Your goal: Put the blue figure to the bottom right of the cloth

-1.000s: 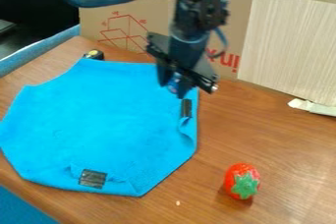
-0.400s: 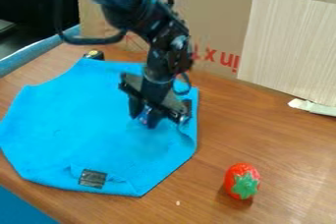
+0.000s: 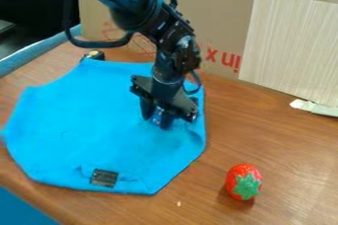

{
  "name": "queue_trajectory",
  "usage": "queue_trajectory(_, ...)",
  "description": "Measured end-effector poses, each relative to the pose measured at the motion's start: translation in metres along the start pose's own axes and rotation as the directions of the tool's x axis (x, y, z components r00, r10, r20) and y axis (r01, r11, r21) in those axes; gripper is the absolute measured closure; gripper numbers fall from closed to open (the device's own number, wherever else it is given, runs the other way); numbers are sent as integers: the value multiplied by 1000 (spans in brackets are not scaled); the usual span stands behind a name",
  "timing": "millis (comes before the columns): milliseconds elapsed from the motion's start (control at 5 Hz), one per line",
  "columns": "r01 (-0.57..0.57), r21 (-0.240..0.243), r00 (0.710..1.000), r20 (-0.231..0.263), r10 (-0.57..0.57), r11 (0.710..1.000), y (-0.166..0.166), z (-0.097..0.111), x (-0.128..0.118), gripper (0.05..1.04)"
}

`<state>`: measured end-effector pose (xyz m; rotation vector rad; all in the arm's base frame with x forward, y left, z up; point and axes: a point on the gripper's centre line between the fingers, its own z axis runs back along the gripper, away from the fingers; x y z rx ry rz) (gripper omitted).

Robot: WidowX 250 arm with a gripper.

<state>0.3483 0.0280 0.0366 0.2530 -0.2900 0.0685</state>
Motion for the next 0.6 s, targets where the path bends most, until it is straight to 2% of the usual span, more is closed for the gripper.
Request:
queue_trajectory(200, 32, -24, 999, 31, -31, 999, 0, 2, 5, 233)
queue_trajectory(400, 54, -57, 992, 117, -47, 997, 3, 25, 16, 71)
queue_trajectory(600, 26, -108, 988, 152, -9, 994, 22, 50, 20, 75)
